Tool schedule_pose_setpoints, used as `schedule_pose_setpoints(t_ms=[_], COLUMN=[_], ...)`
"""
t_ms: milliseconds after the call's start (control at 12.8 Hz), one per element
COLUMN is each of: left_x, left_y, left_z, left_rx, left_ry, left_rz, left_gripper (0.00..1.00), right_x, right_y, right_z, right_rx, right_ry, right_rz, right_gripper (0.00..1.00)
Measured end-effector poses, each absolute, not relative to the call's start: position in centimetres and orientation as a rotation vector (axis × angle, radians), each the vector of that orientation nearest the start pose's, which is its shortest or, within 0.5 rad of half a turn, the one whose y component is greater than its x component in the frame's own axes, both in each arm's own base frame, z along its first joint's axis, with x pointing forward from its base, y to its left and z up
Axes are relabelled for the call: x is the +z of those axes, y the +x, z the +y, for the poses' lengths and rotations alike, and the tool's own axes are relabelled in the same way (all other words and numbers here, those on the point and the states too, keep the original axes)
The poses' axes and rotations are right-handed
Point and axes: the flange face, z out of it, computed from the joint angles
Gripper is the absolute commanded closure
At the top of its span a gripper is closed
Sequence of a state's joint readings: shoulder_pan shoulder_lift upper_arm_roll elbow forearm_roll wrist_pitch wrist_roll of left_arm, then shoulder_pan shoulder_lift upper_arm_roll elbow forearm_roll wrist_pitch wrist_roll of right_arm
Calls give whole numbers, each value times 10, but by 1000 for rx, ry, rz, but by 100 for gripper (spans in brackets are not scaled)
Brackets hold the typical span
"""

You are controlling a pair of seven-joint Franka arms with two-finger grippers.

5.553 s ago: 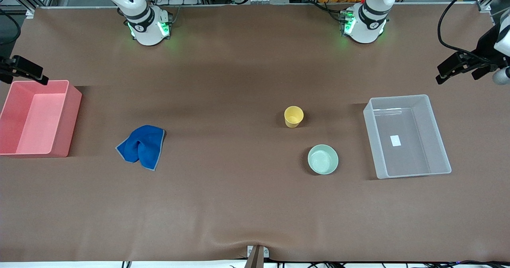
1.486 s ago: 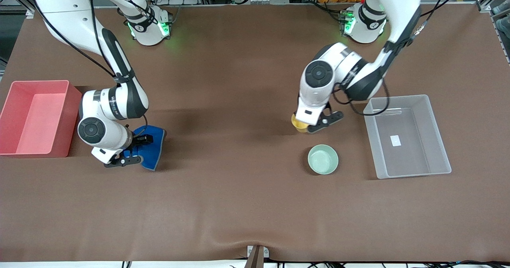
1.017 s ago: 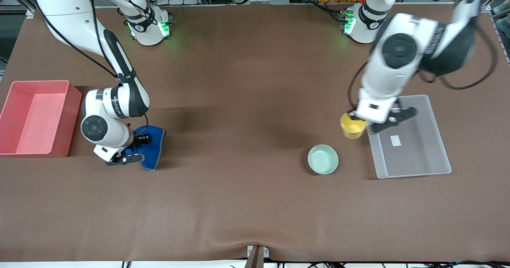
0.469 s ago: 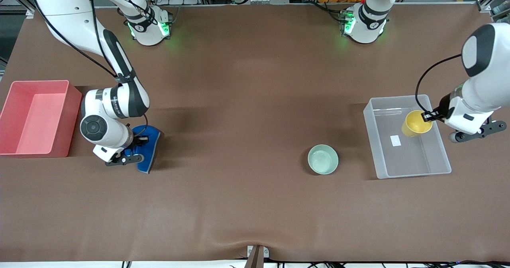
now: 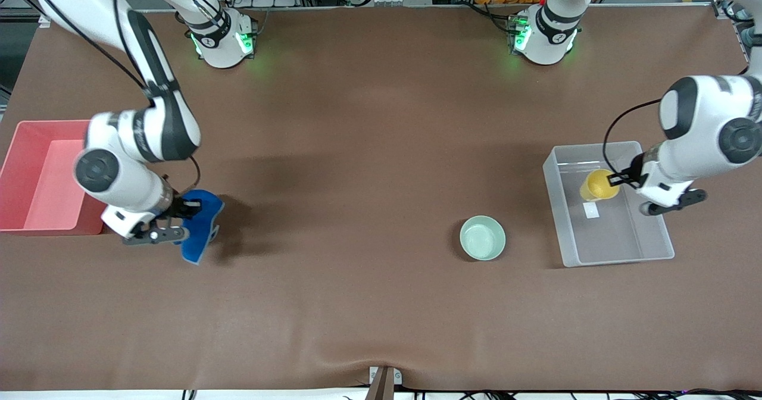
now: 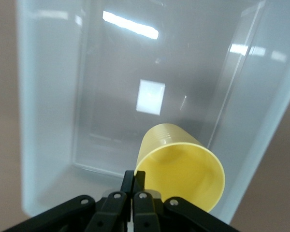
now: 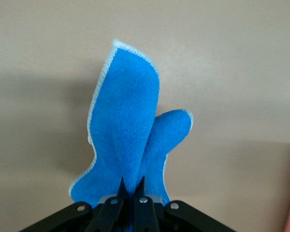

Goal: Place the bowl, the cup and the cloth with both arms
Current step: 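Carry the cup into the clear bin while the right gripper lifts the cloth, then release the cup in the clear bin while the right gripper lowers the cloth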

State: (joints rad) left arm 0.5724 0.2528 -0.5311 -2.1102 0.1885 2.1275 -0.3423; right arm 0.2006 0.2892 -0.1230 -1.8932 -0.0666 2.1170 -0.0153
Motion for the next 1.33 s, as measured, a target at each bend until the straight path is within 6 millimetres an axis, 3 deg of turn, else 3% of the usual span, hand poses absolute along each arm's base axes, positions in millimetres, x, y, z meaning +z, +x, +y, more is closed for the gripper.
schedule_pose_setpoints(t_ms=[235, 469, 547, 626, 860, 1017, 1173, 1330], left_x=[267, 257, 256, 256, 258, 272, 313, 371], left_y=[535, 526, 525, 525, 526, 530, 544, 564], left_z=[29, 26, 26, 26, 26, 29, 35, 23], left_rx=[328, 348, 348, 346, 337, 290, 194, 105], left_ry=[-3082, -3086, -3087, -3089, -3094, -3090, -3069, -3050], left_rz=[-297, -264, -260, -254, -221, -211, -207, -171], left_gripper=[100, 100, 44, 0, 0, 0, 0, 0], right_x=[411, 439, 447, 456, 481, 495, 505, 511], right_y=[592, 573, 568, 564, 562, 565, 566, 567], right_z=[12, -46, -58, -66, -79, -85, -88, -93], right_rx=[111, 180, 200, 215, 216, 217, 245, 290], right_ry=[-3214, -3200, -3194, -3189, -3192, -3245, -3297, -3343], right_rz=[-214, -177, -171, -185, -296, -403, -524, -664], right_gripper=[100, 100, 100, 100, 100, 100, 100, 100])
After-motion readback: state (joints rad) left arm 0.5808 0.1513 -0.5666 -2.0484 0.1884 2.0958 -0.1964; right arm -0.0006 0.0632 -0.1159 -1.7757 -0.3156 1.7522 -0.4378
